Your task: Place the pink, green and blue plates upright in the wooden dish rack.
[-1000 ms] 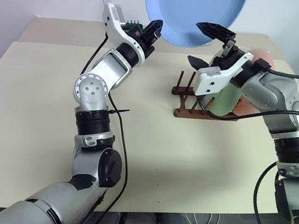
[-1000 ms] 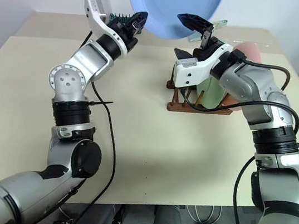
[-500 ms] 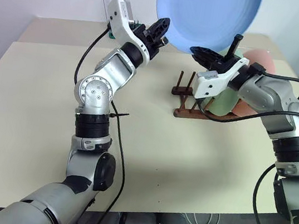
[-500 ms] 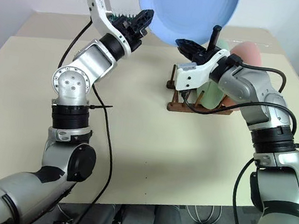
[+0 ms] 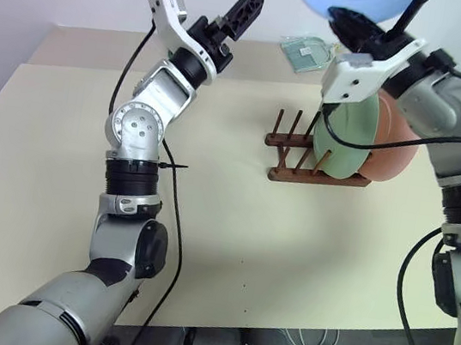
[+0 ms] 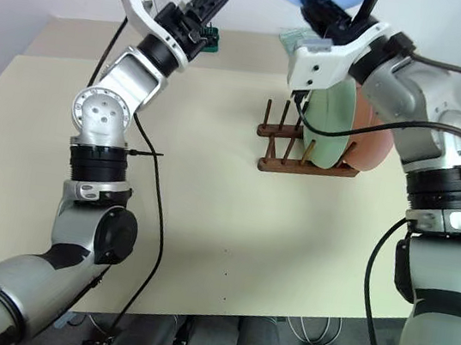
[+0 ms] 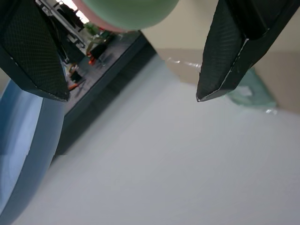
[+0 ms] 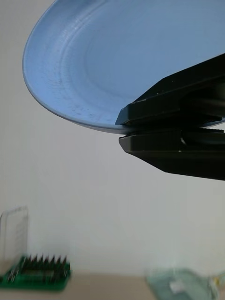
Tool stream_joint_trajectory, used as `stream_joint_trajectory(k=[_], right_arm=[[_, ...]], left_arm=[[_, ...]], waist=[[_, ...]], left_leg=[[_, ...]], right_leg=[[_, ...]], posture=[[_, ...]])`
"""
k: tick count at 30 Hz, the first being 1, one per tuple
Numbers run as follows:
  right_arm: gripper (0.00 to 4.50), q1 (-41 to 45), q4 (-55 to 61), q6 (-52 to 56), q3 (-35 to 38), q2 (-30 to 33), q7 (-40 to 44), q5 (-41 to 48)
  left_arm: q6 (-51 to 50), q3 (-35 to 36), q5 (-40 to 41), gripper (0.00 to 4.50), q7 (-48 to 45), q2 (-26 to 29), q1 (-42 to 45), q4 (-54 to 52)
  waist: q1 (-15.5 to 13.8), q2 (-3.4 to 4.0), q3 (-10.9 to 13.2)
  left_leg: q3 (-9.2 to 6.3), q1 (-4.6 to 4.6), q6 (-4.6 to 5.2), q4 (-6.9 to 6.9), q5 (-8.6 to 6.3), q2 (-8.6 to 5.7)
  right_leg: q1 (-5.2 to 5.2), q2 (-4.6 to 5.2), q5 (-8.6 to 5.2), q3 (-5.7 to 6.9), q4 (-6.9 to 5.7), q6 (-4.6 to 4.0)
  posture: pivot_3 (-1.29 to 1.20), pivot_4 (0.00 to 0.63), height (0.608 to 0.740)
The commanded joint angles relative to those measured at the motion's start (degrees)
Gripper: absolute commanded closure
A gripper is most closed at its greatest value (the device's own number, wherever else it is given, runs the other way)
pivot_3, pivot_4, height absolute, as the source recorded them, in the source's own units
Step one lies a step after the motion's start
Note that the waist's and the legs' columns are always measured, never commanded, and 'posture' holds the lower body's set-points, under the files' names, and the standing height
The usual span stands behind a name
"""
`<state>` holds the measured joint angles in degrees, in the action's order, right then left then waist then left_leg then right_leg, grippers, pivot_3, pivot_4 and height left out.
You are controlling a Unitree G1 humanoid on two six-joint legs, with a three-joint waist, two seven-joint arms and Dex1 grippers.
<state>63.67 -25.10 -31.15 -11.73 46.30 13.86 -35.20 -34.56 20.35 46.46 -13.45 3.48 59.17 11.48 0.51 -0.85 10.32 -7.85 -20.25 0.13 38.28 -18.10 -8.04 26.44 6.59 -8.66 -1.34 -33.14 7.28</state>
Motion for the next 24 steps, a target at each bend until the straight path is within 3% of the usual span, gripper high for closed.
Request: stream_joint_trajectory(k=[1, 5, 7, 9, 11, 14, 16, 20, 24], right_arm=[[4.5, 3.2, -1.0, 0.4, 10.2, -1.5, 5.4, 20.1], [4.5, 5.4, 2.9, 13.7, 20.0, -6.5, 15.7, 44.8], [4.5, 5.9, 3.7, 19.1, 23.8, -7.0, 17.2, 51.4], [4.5, 5.7, 6.4, 26.8, 26.6, -7.9, 18.8, 59.0], [4.5, 4.9, 14.6, 44.6, 31.5, -10.2, 18.8, 78.8], [4.5, -4.5, 25.9, 60.6, 25.9, -7.8, 23.3, 84.5], [4.5, -7.3, 29.6, 65.0, 26.5, -8.2, 23.2, 88.4], [4.5, -5.3, 32.5, 71.3, 32.9, -15.1, 11.1, 104.0], [4.5, -4.7, 31.1, 75.5, 36.6, -16.1, 4.8, 115.0]], left_arm=[[2.7, -5.3, -6.2, 0.08, -7.6, 6.3, 1.1, 1.8], [15.5, -15.9, -21.1, 0.08, -17.2, 14.6, 0.8, 5.0], [21.5, -19.7, -26.4, 0.08, -21.2, 17.2, 0.0, 6.1], [22.8, -19.3, -25.8, 0.08, -23.7, 17.6, 0.0, 8.0], [21.9, -19.6, -23.5, 0.08, -32.0, 19.9, -2.2, 7.4], [12.2, -15.3, -12.7, 0.08, -40.9, 19.4, -4.2, 7.2], [9.1, -13.8, -10.6, 0.08, -41.4, 18.8, -3.9, 8.6], [14.5, -16.7, -14.7, 0.08, -45.7, 20.6, -6.6, 3.7], [12.7, -16.5, -14.1, 0.08, -50.8, 24.3, -8.5, 2.0]], waist=[[0.2, -0.01, 0.0], [0.6, 0.04, 0.0], [0.5, 0.04, 0.0], [0.1, 0.06, 0.0], [0.2, 0.11, -0.1], [0.3, 0.36, -0.2], [0.3, 0.35, -0.2], [0.3, 0.39, -0.2], [0.2, 0.37, -0.2]], left_leg=[[0.0, 0.01, 0.0, -0.01, 0.0, 0.01], [0.05, 0.1, 0.0, -0.05, 0.01, 0.13], [0.03, 0.06, 0.0, -0.04, 0.01, 0.18], [0.01, 0.03, 0.01, -0.05, 0.0, 0.18], [-0.02, 0.01, 0.02, -0.05, 0.0, 0.18], [-0.04, -0.07, 0.02, -0.11, -0.01, 0.33], [-0.05, -0.1, 0.04, -0.04, -0.02, 0.37], [0.07, -0.12, -0.01, 0.08, 0.01, 0.36], [0.04, -0.13, -0.02, 0.01, 0.02, 0.38]], right_leg=[[-0.02, -0.02, 0.0, 0.0, 0.03, 0.0], [-0.05, -0.09, 0.07, -0.01, 0.03, -0.1], [-0.03, -0.12, 0.09, 0.01, 0.03, -0.14], [-0.03, -0.12, 0.11, 0.03, 0.0, -0.15], [-0.03, -0.12, 0.11, 0.04, 0.02, -0.15], [0.06, -0.17, 0.13, 0.1, -0.01, -0.2], [0.06, -0.21, 0.14, 0.14, -0.04, -0.21], [0.12, -0.19, 0.24, 0.08, -0.05, -0.28], [0.14, -0.21, 0.25, 0.1, -0.07, -0.29]], posture=[[0.0, 0.15, 0.74], [0.0, 0.15, 0.74], [0.0, 0.15, 0.74], [0.0, 0.15, 0.74], [0.0, 0.15, 0.74], [0.0, 0.15, 0.74], [0.0, 0.15, 0.74], [0.0, 0.15, 0.74], [0.0, 0.15, 0.74]])
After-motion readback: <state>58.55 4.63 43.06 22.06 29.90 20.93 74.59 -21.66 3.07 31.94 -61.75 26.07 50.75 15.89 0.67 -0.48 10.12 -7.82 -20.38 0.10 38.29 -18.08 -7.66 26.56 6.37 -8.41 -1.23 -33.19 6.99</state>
